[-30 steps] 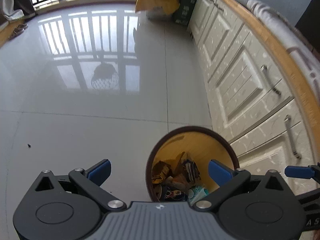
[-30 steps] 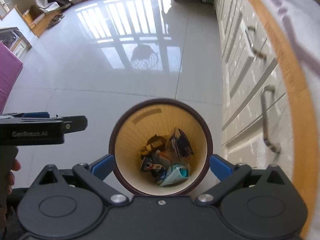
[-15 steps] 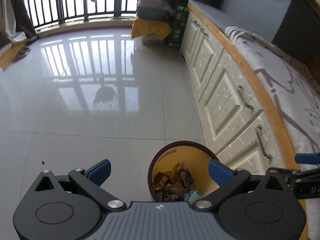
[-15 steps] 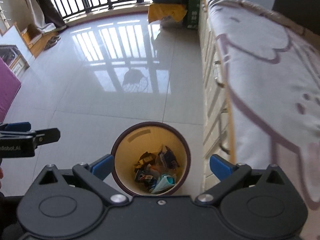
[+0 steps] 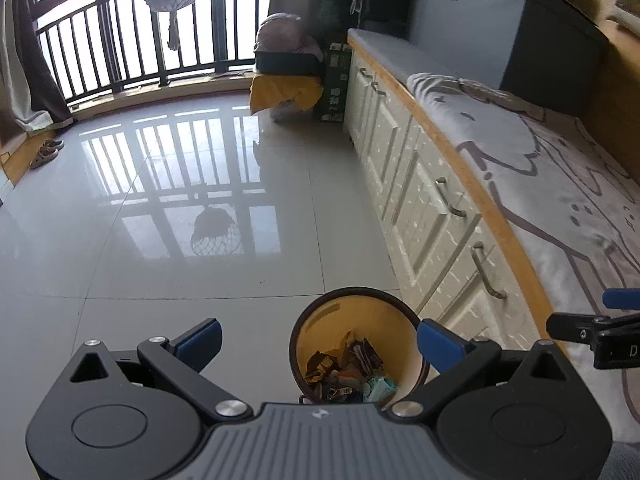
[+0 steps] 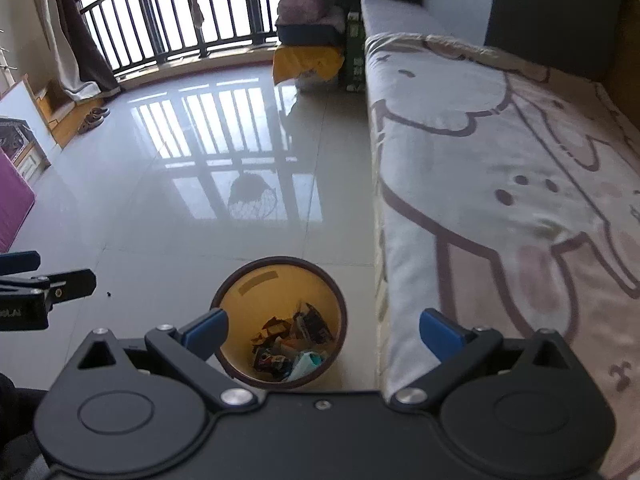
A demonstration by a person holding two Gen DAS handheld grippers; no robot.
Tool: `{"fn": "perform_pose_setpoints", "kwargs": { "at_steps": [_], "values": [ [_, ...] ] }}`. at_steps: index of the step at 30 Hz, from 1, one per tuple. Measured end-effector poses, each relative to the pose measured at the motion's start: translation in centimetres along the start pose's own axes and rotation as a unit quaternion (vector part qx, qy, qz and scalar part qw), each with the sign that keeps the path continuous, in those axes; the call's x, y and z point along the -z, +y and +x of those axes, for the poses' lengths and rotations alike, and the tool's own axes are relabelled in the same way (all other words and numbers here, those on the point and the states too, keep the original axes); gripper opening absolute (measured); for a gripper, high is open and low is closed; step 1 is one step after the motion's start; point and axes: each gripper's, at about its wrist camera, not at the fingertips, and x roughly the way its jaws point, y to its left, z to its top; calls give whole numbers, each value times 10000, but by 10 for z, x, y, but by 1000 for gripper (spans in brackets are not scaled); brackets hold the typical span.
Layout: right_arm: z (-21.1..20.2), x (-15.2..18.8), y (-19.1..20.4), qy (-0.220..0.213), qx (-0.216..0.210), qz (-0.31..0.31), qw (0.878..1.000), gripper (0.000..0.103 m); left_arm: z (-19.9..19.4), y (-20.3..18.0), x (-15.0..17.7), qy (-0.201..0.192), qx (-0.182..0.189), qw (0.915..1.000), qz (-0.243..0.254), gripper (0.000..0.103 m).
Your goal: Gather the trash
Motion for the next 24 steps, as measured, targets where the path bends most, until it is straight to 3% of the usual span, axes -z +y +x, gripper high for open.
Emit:
{"fn": "perform_pose_setpoints", "kwargs": {
  "at_steps": [13, 24],
  "values": [
    [-40, 41, -16, -522, 195, 62, 9984, 103, -36, -30, 40, -468, 57, 9986, 230, 102],
    [-53, 70, -17, -1029, 577, -65, 9930, 103, -42, -34, 63, -666, -118, 9975, 195, 103]
  ]
}}
